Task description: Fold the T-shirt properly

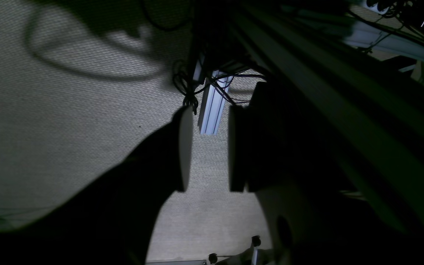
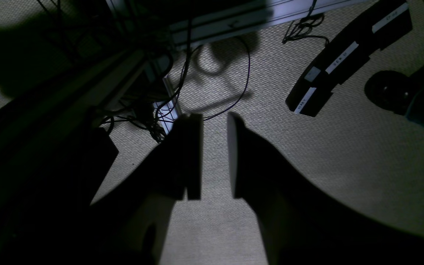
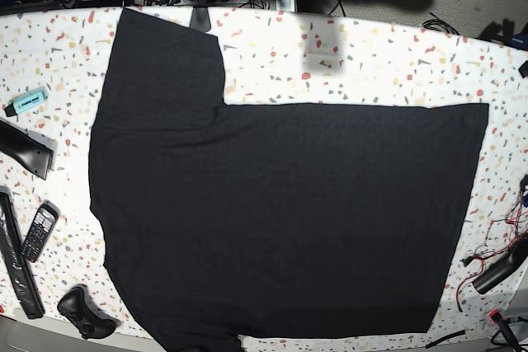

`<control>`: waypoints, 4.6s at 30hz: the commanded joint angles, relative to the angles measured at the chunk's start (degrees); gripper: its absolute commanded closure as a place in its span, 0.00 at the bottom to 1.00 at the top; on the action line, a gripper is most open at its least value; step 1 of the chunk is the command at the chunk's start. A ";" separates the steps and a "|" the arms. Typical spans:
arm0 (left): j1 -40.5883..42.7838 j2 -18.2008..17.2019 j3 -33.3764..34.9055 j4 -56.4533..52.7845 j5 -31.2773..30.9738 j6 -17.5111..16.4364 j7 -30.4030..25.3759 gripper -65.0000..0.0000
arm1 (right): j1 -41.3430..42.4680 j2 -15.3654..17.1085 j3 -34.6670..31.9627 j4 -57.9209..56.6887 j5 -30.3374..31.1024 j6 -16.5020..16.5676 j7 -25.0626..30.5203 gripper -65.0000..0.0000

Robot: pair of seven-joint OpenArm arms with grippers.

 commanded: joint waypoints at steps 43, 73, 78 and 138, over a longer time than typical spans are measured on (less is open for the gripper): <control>22.18 -9.05 12.79 38.29 -9.55 -2.56 7.85 0.76 | -28.44 12.07 -7.72 38.45 2.12 6.12 -2.84 0.81; 36.17 -37.53 12.70 98.99 2.62 -1.49 16.00 0.76 | -54.62 31.41 3.39 107.03 -13.94 5.73 -20.76 0.81; 32.13 -42.23 12.72 100.19 4.68 -2.29 12.59 0.73 | -54.62 31.39 7.69 109.83 -19.98 5.70 -20.96 0.81; 0.17 -52.59 41.62 67.38 4.96 -3.17 12.50 0.63 | -46.95 29.97 8.94 112.34 -24.37 2.73 -28.20 0.81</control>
